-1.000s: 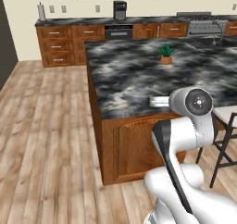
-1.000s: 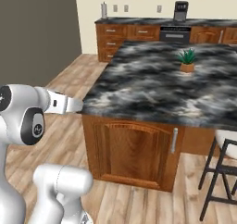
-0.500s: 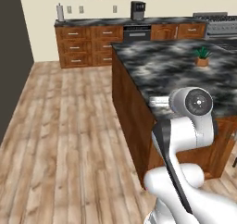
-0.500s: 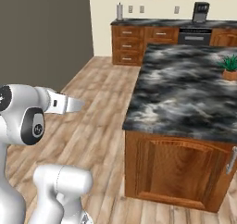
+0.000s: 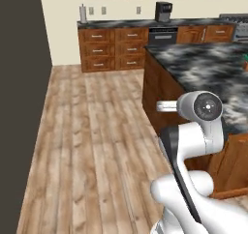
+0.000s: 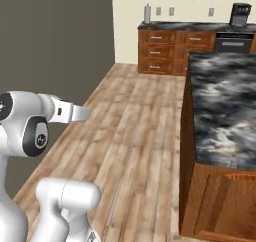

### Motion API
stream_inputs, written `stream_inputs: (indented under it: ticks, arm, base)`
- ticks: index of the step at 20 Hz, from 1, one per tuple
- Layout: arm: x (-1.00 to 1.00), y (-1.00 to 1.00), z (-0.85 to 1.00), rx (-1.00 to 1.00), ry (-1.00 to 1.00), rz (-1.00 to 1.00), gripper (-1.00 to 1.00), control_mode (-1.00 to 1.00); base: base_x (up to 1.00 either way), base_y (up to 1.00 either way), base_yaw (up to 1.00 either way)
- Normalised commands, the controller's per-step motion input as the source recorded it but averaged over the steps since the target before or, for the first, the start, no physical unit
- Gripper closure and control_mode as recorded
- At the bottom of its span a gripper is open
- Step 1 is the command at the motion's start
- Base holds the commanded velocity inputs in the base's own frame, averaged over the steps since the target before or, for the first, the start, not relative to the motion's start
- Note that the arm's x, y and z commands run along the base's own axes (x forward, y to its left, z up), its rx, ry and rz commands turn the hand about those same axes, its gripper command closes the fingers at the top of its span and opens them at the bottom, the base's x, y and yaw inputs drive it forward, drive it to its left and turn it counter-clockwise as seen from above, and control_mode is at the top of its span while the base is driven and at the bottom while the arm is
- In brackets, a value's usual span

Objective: Open the cabinet directly in front. Then move the beer and the mug to the dining counter with the candle on it.

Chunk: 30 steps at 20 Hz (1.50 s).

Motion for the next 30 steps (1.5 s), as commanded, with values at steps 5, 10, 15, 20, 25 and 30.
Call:
stream_inputs:
  ticks: [5,10,15,20,25,30]
  arm:
    - [0.0,0.0,0.0,0.0,0.0,0.0,-1.0,1.0]
    - [0.0,0.0,0.0,0.0,0.0,0.0,-1.0,1.0]
    - [0.0,0.0,0.0,0.0,0.0,0.0,-1.0,1.0]
    - [0.0,0.0,0.0,0.0,0.0,0.0,-1.0,1.0]
    - [0.0,0.0,0.0,0.0,0.0,0.0,-1.0,1.0]
    - [0.0,0.0,0.0,0.0,0.0,0.0,-1.0,1.0]
  base:
    - [0.95,0.98,0.0]
    - [1.0,0.37,0.0]
    - [1.0,0.2,0.0]
    - [1.0,0.0,0.0]
    - [1.0,0.0,0.0]
    - [1.0,0.0,0.0]
